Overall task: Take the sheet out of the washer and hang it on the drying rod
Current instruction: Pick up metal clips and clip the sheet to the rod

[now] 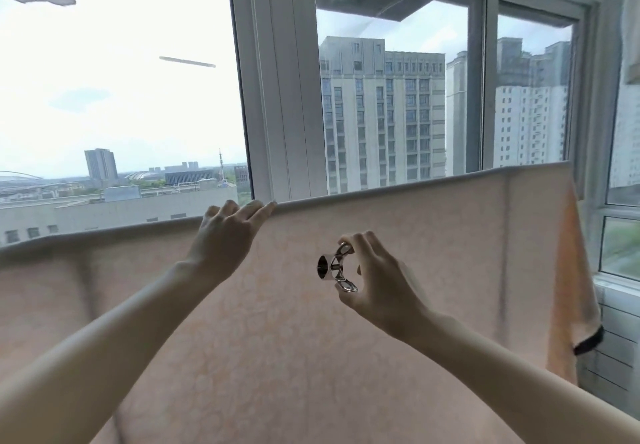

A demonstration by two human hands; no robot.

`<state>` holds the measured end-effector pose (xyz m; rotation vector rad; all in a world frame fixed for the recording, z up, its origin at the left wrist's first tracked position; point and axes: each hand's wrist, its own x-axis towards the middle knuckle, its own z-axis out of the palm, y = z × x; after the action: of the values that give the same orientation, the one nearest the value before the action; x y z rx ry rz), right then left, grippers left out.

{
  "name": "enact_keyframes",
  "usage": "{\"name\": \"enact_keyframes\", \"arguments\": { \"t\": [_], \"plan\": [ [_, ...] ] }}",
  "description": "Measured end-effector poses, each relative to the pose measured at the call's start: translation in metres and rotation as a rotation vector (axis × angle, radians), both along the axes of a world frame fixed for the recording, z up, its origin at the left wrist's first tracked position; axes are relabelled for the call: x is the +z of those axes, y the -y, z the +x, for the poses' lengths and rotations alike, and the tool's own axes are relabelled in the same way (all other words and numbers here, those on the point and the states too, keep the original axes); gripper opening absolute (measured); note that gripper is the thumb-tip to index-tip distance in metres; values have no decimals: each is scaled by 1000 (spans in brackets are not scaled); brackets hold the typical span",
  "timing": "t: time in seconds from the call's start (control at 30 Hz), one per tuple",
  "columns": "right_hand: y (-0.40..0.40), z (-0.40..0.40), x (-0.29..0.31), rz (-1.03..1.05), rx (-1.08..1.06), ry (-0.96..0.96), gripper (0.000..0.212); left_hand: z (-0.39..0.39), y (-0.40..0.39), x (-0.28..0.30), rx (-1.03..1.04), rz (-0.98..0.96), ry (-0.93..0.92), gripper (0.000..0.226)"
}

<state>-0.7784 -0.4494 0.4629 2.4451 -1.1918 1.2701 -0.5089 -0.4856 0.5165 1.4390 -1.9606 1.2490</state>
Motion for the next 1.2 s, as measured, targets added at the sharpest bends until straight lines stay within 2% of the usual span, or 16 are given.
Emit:
{"name": "enact_keyframes", "arguments": {
  "t": [0.23,0.43,0.63,0.93,1.2],
  "plan": [
    [26,-64,-15,27,-37,38,63,-49,31,0,34,5,-38,65],
    [41,-104,-20,36,-77,29,59,-90,55,-1,2,-13,-12,68],
    [64,-135,-23,34,-104,32,60,-129,86,-4,-36,-71,13,61],
    [111,-179,-18,0,-123,49,57,-188,148,-24,-78,-273,5,43],
    [176,-227,-2,-25,-152,47,56,-250,208,-30,-132,-394,14,46]
  ]
}}
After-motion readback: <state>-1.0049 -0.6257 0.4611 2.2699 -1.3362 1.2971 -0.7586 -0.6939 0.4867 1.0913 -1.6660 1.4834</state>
